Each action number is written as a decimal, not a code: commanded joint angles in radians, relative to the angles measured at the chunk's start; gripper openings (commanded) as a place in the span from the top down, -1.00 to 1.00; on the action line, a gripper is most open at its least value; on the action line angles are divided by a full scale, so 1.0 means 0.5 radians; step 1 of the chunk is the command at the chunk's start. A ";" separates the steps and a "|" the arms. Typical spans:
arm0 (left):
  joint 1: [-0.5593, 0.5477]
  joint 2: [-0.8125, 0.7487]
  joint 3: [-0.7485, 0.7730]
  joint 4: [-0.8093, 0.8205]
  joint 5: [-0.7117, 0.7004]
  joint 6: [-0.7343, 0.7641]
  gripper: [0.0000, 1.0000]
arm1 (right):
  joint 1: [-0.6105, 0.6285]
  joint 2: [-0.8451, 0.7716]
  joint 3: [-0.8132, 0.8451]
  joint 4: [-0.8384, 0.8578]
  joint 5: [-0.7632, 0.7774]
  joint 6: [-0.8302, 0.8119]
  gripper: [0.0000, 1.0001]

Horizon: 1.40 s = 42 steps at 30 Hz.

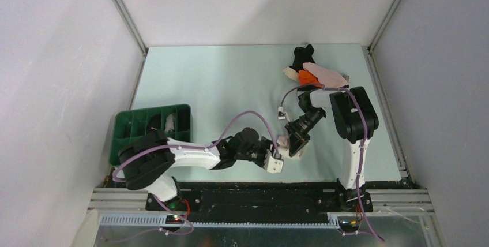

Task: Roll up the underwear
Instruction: Roll the underwear to the center of the board.

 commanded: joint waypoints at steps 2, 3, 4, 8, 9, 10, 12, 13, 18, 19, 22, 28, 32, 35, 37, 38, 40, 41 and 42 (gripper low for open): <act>-0.064 0.171 0.035 0.419 -0.034 0.215 -0.19 | 0.016 0.074 0.025 0.094 0.061 -0.005 1.00; -0.065 0.190 0.047 0.413 -0.030 0.194 -0.18 | 0.016 0.074 0.025 0.095 0.061 -0.005 1.00; -0.065 0.222 0.070 0.386 -0.013 0.145 -0.18 | 0.014 0.077 0.024 0.094 0.059 -0.005 1.00; -0.065 0.272 0.118 0.257 0.062 0.027 -0.18 | 0.010 0.090 0.035 0.076 0.049 -0.018 1.00; -0.065 0.289 0.124 0.242 0.063 0.011 -0.18 | 0.008 0.093 0.037 0.070 0.048 -0.022 1.00; -0.065 0.299 0.143 0.225 0.038 -0.038 -0.17 | 0.007 0.095 0.041 0.069 0.047 -0.023 1.00; -0.063 0.346 0.184 0.187 -0.018 -0.103 -0.15 | 0.007 0.096 0.040 0.068 0.046 -0.024 1.00; -0.063 0.385 0.215 0.174 -0.035 -0.122 -0.15 | 0.006 0.095 0.040 0.068 0.045 -0.024 1.00; -0.033 0.505 0.338 0.041 -0.102 -0.294 0.04 | 0.006 0.097 0.040 0.066 0.043 -0.028 1.00; -0.025 0.529 0.379 -0.009 -0.089 -0.349 0.07 | 0.007 0.098 0.040 0.063 0.041 -0.030 1.00; -0.016 0.573 0.440 -0.104 -0.071 -0.421 0.21 | 0.006 0.101 0.044 0.055 0.040 -0.036 1.00; 0.000 0.663 0.527 -0.318 0.032 -0.389 0.39 | 0.009 0.100 0.043 0.056 0.045 -0.034 1.00; 0.040 0.757 0.729 -0.689 0.342 -0.300 0.63 | -0.012 0.058 0.030 0.096 0.023 -0.013 0.65; 0.062 0.835 0.840 -0.947 0.488 -0.314 0.83 | -0.087 -0.072 0.041 0.098 -0.072 -0.085 -0.24; 0.071 0.866 0.889 -0.998 0.594 -0.336 0.92 | -0.162 -0.215 0.078 0.105 -0.075 -0.120 -0.52; 0.073 0.875 0.918 -1.055 0.664 -0.351 0.97 | -0.193 -0.278 0.092 0.113 -0.071 -0.121 -0.59; 0.073 0.899 0.961 -1.119 0.743 -0.389 1.00 | -0.327 -0.502 0.120 0.213 -0.064 -0.023 -0.89; 0.073 0.916 0.996 -1.172 0.784 -0.411 1.00 | -0.460 -0.695 0.116 0.338 -0.077 0.024 -0.96; 0.074 0.922 1.015 -1.200 0.799 -0.419 1.00 | -0.611 -0.795 0.108 0.412 -0.069 0.150 -0.97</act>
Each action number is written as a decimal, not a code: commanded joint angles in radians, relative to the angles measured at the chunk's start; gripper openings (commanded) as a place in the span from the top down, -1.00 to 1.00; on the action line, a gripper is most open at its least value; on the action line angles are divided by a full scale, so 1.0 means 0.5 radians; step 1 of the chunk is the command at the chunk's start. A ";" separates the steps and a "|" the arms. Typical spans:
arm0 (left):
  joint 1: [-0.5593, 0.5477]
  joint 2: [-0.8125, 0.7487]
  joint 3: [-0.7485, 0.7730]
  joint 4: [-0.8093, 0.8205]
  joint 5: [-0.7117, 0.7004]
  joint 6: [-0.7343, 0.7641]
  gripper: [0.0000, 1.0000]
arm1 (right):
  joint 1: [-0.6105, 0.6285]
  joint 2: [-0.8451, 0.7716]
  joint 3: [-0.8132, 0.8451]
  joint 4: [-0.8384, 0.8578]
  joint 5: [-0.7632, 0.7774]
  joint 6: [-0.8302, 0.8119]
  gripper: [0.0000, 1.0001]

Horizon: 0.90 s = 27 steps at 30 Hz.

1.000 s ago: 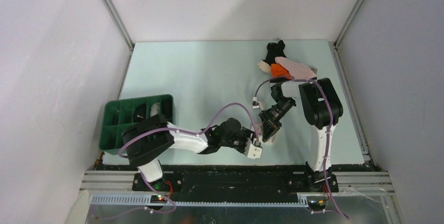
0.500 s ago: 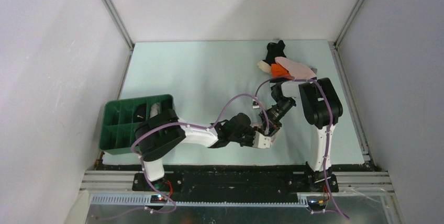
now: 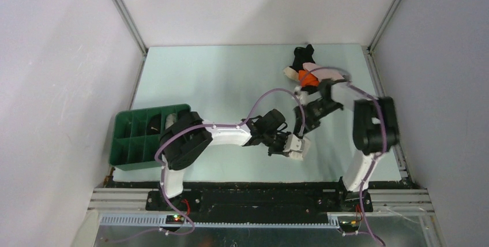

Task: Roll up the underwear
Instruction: Roll the underwear to the center of the board.

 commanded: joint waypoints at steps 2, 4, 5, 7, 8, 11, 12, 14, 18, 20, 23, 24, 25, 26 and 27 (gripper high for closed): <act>-0.046 0.154 0.102 -0.433 0.351 -0.110 1.00 | -0.616 -0.872 -0.058 0.987 0.162 0.459 -0.99; -0.031 0.181 0.170 -0.567 0.401 -0.167 1.00 | -0.788 -1.556 -0.454 1.443 0.400 0.507 -0.99; -0.013 0.201 0.245 -0.609 0.443 -0.190 1.00 | -0.814 -1.723 -0.572 1.547 0.437 0.464 -0.99; 0.019 0.303 0.398 -0.781 0.521 -0.273 1.00 | -0.834 -2.188 -0.881 1.627 0.428 0.245 -0.99; 0.026 0.385 0.457 -0.899 0.551 -0.306 1.00 | -0.832 -2.455 -1.001 1.459 0.315 0.029 -0.99; 0.078 0.546 0.683 -1.032 0.665 -0.488 1.00 | -0.796 -2.849 -1.144 0.684 0.040 -0.748 -0.89; 0.091 0.610 0.705 -1.023 0.714 -0.608 1.00 | -0.763 -2.980 -1.193 0.266 -0.033 -1.191 -0.78; 0.136 0.709 0.787 -1.014 0.777 -0.811 1.00 | -0.698 -3.125 -1.272 -0.112 -0.070 -1.665 -0.65; 0.162 0.813 0.920 -1.033 0.829 -0.952 0.96 | -0.448 -3.202 -1.398 -0.217 -0.019 -1.791 -0.43; 0.166 0.890 1.022 -1.070 0.903 -1.037 0.96 | -0.255 -3.166 -1.440 -0.081 0.086 -1.661 -0.36; 0.181 0.994 1.089 -0.980 1.041 -1.295 0.95 | 0.115 -3.075 -1.486 0.239 0.296 -1.376 -0.30; 0.184 0.998 1.070 -0.852 1.085 -1.440 0.94 | 0.191 -3.052 -1.514 0.302 0.417 -1.320 -0.28; 0.186 1.012 1.062 -0.799 1.100 -1.502 0.93 | 0.346 -2.999 -1.536 0.410 0.519 -1.216 -0.26; 0.187 1.020 1.056 -0.727 1.136 -1.600 0.92 | 0.491 -2.974 -1.547 0.461 0.567 -1.123 -0.24; 0.190 1.036 1.051 -0.650 1.175 -1.693 0.92 | 0.559 -2.920 -1.570 0.556 0.648 -1.081 -0.23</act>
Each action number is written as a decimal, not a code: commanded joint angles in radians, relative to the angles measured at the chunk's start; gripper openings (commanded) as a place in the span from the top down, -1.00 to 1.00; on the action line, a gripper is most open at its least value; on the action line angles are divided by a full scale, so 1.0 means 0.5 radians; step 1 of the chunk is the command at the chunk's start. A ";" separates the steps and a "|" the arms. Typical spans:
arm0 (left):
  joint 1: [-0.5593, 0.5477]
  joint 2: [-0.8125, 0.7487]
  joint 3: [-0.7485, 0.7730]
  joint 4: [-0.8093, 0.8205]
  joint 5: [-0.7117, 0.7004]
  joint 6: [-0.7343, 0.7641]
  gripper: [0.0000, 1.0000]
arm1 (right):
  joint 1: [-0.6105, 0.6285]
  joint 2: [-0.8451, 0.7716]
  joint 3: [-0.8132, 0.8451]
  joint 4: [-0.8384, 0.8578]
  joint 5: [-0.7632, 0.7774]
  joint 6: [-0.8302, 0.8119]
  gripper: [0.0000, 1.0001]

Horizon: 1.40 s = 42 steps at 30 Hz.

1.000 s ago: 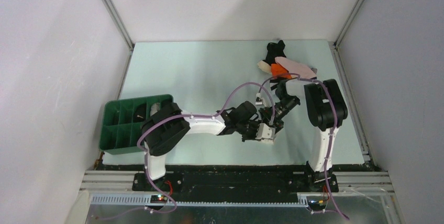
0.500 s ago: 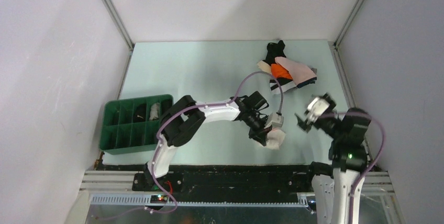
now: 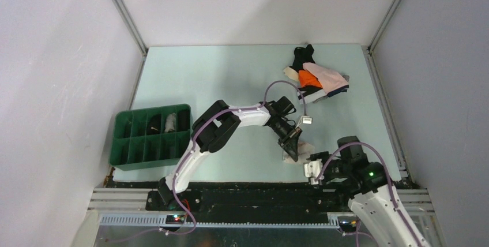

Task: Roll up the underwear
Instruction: Roll the underwear to the center of the board.

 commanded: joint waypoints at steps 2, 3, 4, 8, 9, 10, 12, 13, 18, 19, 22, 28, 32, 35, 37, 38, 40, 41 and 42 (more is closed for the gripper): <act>-0.033 0.167 -0.067 0.304 0.093 -0.547 0.91 | 0.491 0.211 -0.098 0.507 0.477 0.378 -0.21; -0.025 0.175 -0.079 0.338 0.110 -0.578 0.91 | 0.584 0.238 -0.111 0.554 0.522 0.429 -0.20; -0.021 0.186 -0.085 0.393 0.135 -0.640 0.91 | 0.616 0.289 -0.135 0.644 0.601 0.447 -0.19; 0.010 0.210 -0.130 0.554 0.185 -0.806 0.91 | 0.694 0.391 -0.191 0.915 0.801 0.576 -0.12; 0.023 0.216 -0.138 0.581 0.190 -0.833 0.91 | 0.694 0.389 -0.199 0.953 0.823 0.593 -0.12; 0.035 0.218 -0.145 0.619 0.191 -0.875 0.91 | 0.698 0.387 -0.216 1.017 0.850 0.593 -0.12; 0.049 0.226 -0.150 0.662 0.192 -0.923 0.90 | 0.703 0.392 -0.234 1.024 0.873 0.590 -0.12; 0.053 0.232 -0.151 0.694 0.194 -0.941 0.90 | 0.704 0.407 -0.246 1.012 0.885 0.588 -0.12; 0.070 0.257 -0.148 0.804 0.229 -1.091 0.88 | 0.700 0.522 -0.274 1.036 0.906 0.560 -0.12; 0.071 0.269 -0.146 0.853 0.242 -1.150 0.88 | 0.700 0.541 -0.274 1.036 0.880 0.563 -0.12; 0.083 0.283 -0.144 0.894 0.251 -1.213 0.87 | 0.704 0.636 -0.276 1.037 0.829 0.561 -0.12; 0.119 0.290 -0.143 0.964 0.238 -1.292 0.72 | 0.699 0.872 -0.267 1.096 0.802 0.583 0.02; 0.162 0.162 -0.164 0.865 0.122 -1.143 0.27 | 0.571 1.082 -0.202 1.095 0.705 0.548 0.66; 0.249 -0.078 -0.113 0.504 -0.157 -0.758 0.12 | 0.382 1.296 -0.041 0.955 0.544 0.484 0.79; 0.325 -0.284 -0.138 0.285 -0.433 -0.536 0.01 | 0.254 1.478 0.143 0.692 0.397 0.410 0.84; 0.382 -0.370 -0.200 0.358 -0.521 -0.519 -0.01 | 0.221 1.548 0.262 0.616 0.327 0.385 0.89; 0.469 -0.684 -0.537 0.750 -0.785 -0.657 -0.05 | 0.125 1.771 0.436 0.402 0.267 0.308 0.97; 0.491 -0.902 -0.800 0.901 -0.959 -0.698 -0.11 | 0.112 1.925 0.533 0.274 0.259 0.263 1.00; 0.513 -1.001 -0.998 1.111 -1.038 -0.722 -0.13 | 0.084 1.998 0.583 0.223 0.259 0.256 1.00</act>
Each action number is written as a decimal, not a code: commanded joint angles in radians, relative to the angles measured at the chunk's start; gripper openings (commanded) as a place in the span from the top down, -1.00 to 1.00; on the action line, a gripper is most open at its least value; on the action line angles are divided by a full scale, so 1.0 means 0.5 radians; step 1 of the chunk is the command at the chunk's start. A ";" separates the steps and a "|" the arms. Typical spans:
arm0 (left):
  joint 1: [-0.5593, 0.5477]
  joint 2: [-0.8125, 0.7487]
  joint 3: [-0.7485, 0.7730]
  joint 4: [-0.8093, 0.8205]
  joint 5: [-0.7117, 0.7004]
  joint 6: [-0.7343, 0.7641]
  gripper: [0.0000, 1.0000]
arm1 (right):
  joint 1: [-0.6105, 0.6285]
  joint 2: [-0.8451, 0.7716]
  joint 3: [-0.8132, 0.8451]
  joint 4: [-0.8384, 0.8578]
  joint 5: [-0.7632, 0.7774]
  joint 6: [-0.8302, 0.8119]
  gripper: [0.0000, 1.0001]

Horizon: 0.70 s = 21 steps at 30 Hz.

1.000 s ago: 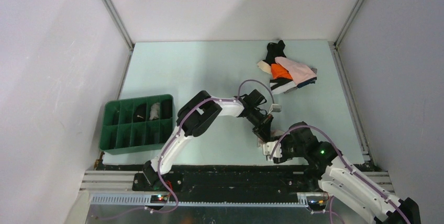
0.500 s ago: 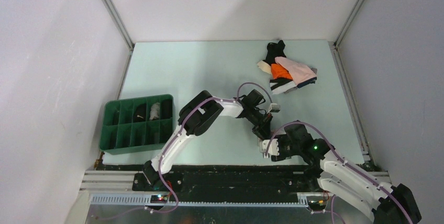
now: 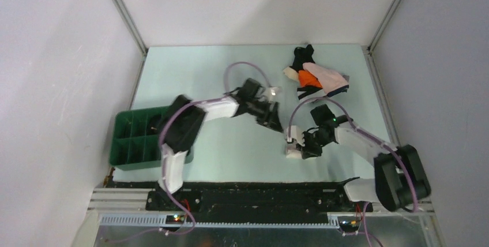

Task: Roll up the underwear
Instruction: Roll the underwear to the center of the board.

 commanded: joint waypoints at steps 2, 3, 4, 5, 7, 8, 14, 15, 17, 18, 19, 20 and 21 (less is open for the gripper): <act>0.116 -0.769 -0.600 0.505 -0.762 0.187 -0.16 | -0.142 0.581 0.352 -0.609 -0.146 -0.139 1.00; 0.099 -0.856 -0.622 0.459 -0.832 0.306 -0.16 | -0.162 0.652 0.447 -0.679 -0.175 -0.119 1.00; 0.047 -0.894 -0.670 0.440 -0.868 0.369 -0.16 | -0.197 0.771 0.490 -0.712 -0.187 -0.080 1.00; 0.018 -0.950 -0.694 0.420 -0.916 0.479 -0.17 | -0.213 0.832 0.577 -0.782 -0.217 -0.074 1.00; -0.086 -0.998 -0.757 0.405 -0.957 0.675 -0.23 | -0.285 0.974 0.704 -0.879 -0.283 -0.048 1.00; -0.173 -1.020 -0.795 0.401 -0.995 0.760 -0.27 | -0.346 1.065 0.745 -0.914 -0.309 -0.033 1.00; -0.536 -1.148 -1.013 0.599 -1.232 1.461 -0.27 | -0.490 1.337 1.027 -1.163 -0.498 0.069 1.00; -0.602 -1.164 -1.043 0.647 -1.246 1.616 -0.27 | -0.504 1.356 1.036 -1.169 -0.510 0.076 1.00; -0.696 -1.175 -1.105 0.758 -1.267 1.845 -0.27 | -0.539 1.365 1.041 -1.179 -0.553 0.077 1.00; -0.721 -1.146 -1.110 0.813 -1.271 1.907 -0.28 | -0.548 1.366 1.040 -1.179 -0.576 0.081 1.00; -0.760 -1.126 -1.099 0.841 -1.272 1.992 -0.28 | -0.565 1.370 1.039 -1.179 -0.586 0.088 1.00; -0.776 -1.076 -1.089 0.903 -1.274 2.042 -0.28 | -0.570 1.372 1.039 -1.177 -0.597 0.090 1.00; -0.801 -1.050 -1.067 0.938 -1.274 2.056 -0.29 | -0.575 1.371 1.037 -1.175 -0.599 0.097 1.00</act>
